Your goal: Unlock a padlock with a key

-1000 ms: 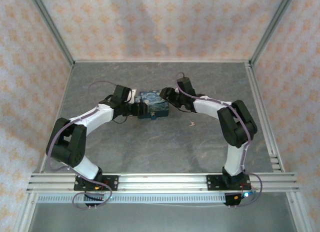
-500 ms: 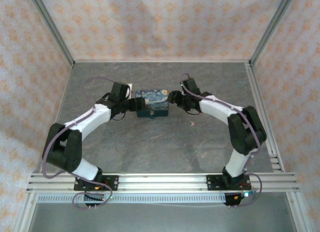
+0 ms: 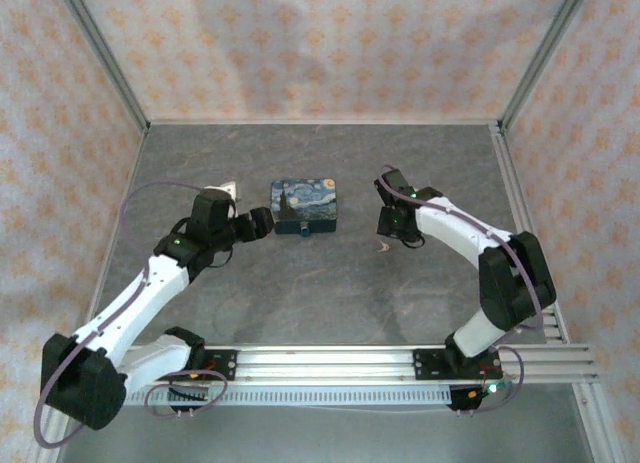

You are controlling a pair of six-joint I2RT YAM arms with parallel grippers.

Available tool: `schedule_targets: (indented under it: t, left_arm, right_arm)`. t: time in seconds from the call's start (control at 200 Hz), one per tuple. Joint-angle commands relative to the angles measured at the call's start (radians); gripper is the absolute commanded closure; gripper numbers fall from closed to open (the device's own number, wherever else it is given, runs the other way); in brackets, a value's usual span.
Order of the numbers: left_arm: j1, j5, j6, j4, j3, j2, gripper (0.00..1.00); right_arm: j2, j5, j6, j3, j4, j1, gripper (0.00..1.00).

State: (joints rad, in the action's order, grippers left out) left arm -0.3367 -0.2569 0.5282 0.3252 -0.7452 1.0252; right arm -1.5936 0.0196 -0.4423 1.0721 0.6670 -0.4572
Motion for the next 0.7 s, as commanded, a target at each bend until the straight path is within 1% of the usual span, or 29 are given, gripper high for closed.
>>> schedule_targets:
  t: [0.0,0.05,0.15,0.33,0.565,0.62,0.696]
  left_arm:
    - [-0.035,0.006,0.080,0.021,0.023,-0.048,0.20]
    - [-0.047,0.014,0.090,0.024,0.024,-0.058,0.20]
    - [-0.061,0.025,0.097,0.028,0.029,-0.070,0.20]
    - [-0.065,0.020,0.109,0.023,0.042,-0.070,0.20]
    - [-0.068,0.019,0.113,0.018,0.033,-0.059,0.20]
    - [-0.068,0.019,0.113,0.017,0.033,-0.057,0.20]
    - [-0.068,0.019,0.115,0.015,0.035,-0.059,0.21]
  right_arm:
    - [-0.041,0.014,0.032,-0.009,0.025,0.000,0.54]
    - [-0.053,0.035,0.036,-0.014,0.019,0.000,0.55]
    - [-0.054,0.083,0.031,-0.040,-0.009,-0.001,0.55]
    - [-0.062,0.116,0.040,-0.070,-0.046,-0.001,0.54]
    - [-0.115,0.126,0.051,-0.074,-0.077,-0.002,0.58]
    - [-0.123,0.129,0.051,-0.079,-0.084,-0.002,0.61]
    - [-0.127,0.119,0.053,-0.086,-0.094,-0.002,0.61]
